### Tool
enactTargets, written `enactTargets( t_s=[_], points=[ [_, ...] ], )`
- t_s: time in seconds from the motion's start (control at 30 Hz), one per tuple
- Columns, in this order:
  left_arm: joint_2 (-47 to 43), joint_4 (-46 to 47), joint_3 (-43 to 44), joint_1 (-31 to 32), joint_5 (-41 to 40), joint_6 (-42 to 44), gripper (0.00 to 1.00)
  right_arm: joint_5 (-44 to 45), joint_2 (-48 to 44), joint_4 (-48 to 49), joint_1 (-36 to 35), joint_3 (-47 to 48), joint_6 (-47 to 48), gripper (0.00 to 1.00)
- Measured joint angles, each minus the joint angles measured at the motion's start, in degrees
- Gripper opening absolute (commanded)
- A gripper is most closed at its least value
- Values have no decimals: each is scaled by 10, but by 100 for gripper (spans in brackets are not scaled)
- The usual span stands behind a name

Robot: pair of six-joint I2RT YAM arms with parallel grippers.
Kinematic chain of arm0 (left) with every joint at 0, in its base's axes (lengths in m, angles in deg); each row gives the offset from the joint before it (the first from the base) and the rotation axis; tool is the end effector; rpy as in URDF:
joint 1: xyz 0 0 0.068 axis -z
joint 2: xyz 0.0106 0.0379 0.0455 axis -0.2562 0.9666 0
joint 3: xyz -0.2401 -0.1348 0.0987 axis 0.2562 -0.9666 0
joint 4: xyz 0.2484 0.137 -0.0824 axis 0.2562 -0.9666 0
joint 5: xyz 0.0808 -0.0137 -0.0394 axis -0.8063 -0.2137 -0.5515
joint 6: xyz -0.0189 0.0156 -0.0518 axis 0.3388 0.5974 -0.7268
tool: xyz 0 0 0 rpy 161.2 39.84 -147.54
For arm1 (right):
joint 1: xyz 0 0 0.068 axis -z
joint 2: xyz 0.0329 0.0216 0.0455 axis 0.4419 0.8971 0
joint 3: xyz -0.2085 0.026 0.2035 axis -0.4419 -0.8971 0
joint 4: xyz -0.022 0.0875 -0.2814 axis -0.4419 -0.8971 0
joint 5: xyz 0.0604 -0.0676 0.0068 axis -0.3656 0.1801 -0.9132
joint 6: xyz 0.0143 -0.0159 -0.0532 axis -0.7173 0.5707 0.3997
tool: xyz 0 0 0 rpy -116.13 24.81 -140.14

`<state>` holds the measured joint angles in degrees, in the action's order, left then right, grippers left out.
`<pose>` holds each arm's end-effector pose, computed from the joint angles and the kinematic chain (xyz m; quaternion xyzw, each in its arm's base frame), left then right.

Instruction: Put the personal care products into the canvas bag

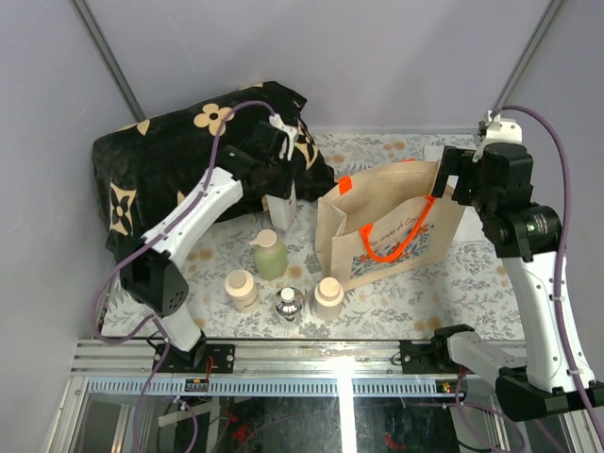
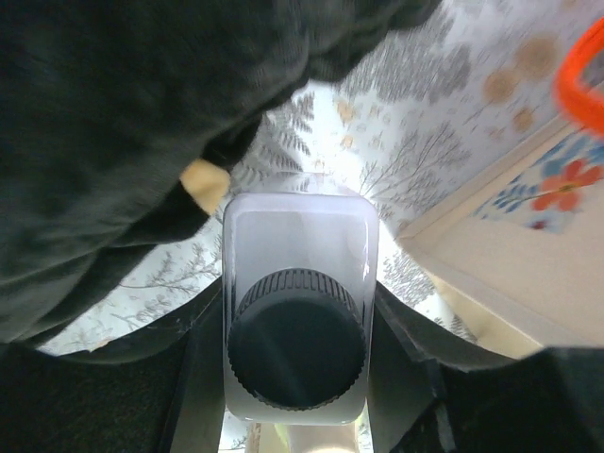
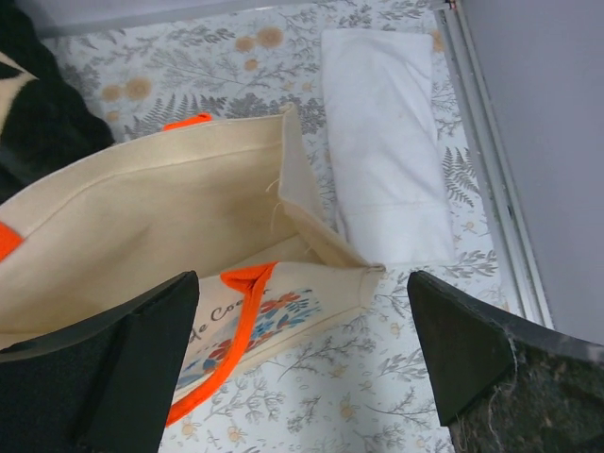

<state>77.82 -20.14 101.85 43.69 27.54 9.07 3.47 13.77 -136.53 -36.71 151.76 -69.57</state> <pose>0.3638 -0.1989 0.3407 0.1793 0.9301 -0.0824 0.3098 0.2102 0.0283 0.4849 0.0804 0.8242 0.0018 0.5605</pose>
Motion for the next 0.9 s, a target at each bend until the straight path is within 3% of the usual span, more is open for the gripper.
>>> enactTargets(
  t_s=[0.33,0.37,0.43,0.57,0.63,0.73,0.9],
  points=[
    [-62,-89,235,1,-34,-5,0,7,113,64,0,-42,56,90],
    [-65,-95,251,1,-33,-5,0,7,122,70,0,-47,60,86],
    [-71,-104,275,4,-28,-6,0,8,135,79,0,-53,69,68],
    [-82,-110,294,18,-8,-5,0,13,148,92,2,-56,87,24],
    [-87,-109,293,30,8,-5,0,18,149,96,4,-57,96,13],
    [-95,-94,281,49,39,-6,0,26,149,100,7,-57,102,4],
    [-94,-47,263,102,90,-13,0,43,148,100,16,-59,108,0]
  ],
)
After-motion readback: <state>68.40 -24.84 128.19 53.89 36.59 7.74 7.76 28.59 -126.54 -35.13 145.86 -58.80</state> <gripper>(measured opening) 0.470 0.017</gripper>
